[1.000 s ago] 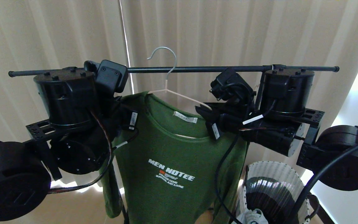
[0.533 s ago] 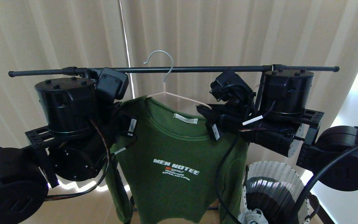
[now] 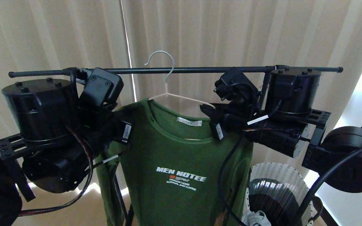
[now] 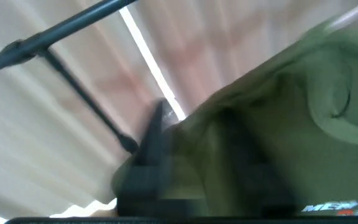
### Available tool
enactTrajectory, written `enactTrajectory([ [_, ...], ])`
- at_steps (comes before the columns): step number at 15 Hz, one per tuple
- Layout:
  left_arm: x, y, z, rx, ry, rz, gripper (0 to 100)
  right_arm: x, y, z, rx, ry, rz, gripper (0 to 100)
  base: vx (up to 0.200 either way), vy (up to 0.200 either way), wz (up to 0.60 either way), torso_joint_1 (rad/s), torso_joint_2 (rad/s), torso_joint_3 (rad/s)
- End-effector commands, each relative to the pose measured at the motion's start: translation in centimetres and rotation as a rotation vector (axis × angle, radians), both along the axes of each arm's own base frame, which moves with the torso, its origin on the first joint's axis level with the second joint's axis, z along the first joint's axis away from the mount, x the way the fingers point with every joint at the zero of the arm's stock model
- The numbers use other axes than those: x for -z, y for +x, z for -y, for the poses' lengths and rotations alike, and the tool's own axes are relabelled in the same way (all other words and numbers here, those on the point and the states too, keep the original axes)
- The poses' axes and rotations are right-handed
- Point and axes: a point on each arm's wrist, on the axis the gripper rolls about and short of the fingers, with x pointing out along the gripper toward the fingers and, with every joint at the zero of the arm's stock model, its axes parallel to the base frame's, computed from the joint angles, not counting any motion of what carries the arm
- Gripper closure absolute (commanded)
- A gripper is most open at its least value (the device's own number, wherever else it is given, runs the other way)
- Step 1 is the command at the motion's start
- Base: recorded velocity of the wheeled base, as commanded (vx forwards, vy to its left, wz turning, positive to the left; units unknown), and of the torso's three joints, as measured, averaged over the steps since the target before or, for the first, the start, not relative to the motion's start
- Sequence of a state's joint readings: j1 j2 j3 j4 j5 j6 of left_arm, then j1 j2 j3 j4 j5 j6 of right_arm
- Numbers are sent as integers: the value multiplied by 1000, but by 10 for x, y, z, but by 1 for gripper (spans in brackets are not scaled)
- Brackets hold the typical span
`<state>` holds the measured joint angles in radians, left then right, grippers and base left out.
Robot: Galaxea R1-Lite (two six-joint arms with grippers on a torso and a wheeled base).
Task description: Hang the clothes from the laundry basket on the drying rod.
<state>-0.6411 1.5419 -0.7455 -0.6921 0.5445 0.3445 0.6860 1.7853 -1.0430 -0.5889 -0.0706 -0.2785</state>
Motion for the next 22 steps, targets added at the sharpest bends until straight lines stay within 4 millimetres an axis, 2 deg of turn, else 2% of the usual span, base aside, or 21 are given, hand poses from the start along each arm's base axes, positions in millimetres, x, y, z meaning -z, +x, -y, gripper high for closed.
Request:
enactTrajectory([
  [1, 0, -11, -11, 64, -11, -4, 0, -5, -5, 6, 5, 7, 10, 100, 0, 0, 0, 0, 0, 0],
  [5, 5, -31, -28, 198, -23, -17, 0, -14, -3, 27, 57, 23, 31, 100, 0, 0, 0, 0, 0, 0],
  [8, 8, -50, -41, 222, -28, -11, 0, -17, -8, 44, 89, 29, 34, 100, 0, 0, 0, 0, 0, 0],
  [10, 22, -65, -62, 177, -2, -34, 0, -18, -23, 56, 94, 30, 33, 100, 0, 0, 0, 0, 0, 0],
  [11, 25, -68, -65, 176, 3, -40, 0, -19, -25, 58, 93, 34, 35, 100, 0, 0, 0, 0, 0, 0],
  [12, 38, -70, -73, 171, 18, -82, 0, -24, -33, 63, 87, 47, 46, 100, 0, 0, 0, 0, 0, 0],
  [16, 57, -56, -85, 178, 21, -177, 0, -33, -40, 68, 84, 69, 74, 100, 0, 0, 0, 0, 0, 0],
  [22, 49, -36, -77, 180, 8, -164, 0, -45, -50, 72, 32, 98, 107, 100, 0, 0, 0, 0, 0, 0],
])
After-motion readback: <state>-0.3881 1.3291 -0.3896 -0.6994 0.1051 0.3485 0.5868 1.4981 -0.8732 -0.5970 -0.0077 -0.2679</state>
